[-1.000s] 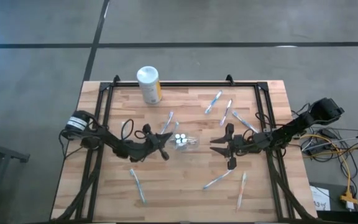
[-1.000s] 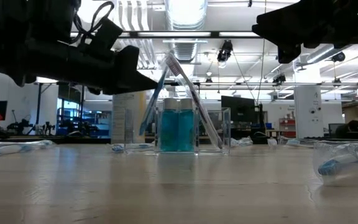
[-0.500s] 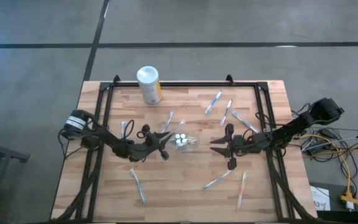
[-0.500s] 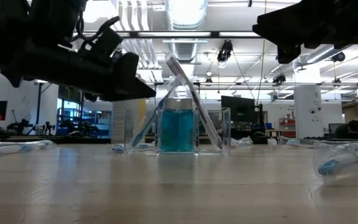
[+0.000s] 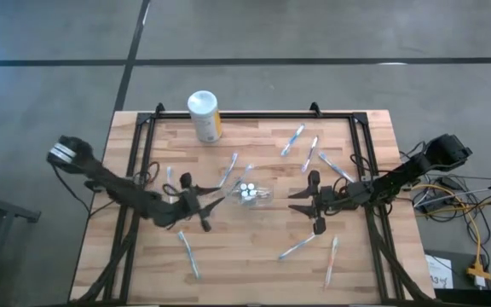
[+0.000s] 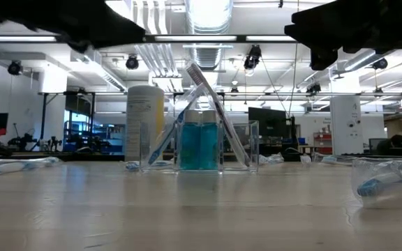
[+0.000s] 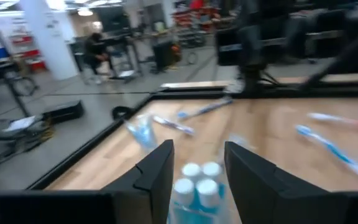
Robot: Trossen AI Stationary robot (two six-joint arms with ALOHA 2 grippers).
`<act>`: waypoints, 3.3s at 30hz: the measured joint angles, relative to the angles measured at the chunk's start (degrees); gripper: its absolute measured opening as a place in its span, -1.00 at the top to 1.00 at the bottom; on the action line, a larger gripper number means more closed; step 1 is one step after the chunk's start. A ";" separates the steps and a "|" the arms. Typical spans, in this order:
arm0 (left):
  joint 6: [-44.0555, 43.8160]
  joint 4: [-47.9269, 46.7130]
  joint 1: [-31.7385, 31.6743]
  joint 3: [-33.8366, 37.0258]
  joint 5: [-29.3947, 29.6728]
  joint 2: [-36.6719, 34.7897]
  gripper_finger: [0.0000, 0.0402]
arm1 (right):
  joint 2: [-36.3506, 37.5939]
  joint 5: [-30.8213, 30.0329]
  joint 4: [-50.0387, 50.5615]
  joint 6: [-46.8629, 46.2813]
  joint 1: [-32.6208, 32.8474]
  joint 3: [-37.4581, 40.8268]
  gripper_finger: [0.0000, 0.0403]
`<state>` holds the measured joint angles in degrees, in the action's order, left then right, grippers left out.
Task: Pick & Place toothbrushing station
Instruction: Put the blue toothbrush into the transparent organizer
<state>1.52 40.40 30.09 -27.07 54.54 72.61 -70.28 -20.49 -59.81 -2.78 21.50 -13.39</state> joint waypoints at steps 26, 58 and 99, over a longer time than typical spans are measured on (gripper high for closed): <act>-58.47 -35.06 22.15 -4.23 -19.74 -0.60 0.98 | 0.00 -0.02 -0.79 0.43 -0.03 -0.22 0.43; -92.13 -88.07 16.91 -20.83 -34.49 20.09 0.99 | 0.20 -0.07 -3.48 3.97 -0.03 -0.24 0.50; -64.83 -73.24 12.93 -30.16 -17.88 19.22 0.99 | 1.13 -0.01 -3.77 6.96 -2.33 -0.75 0.50</act>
<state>-63.32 -32.83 43.02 -57.23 36.66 91.83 -69.15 -20.50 -63.58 4.18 19.17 -14.14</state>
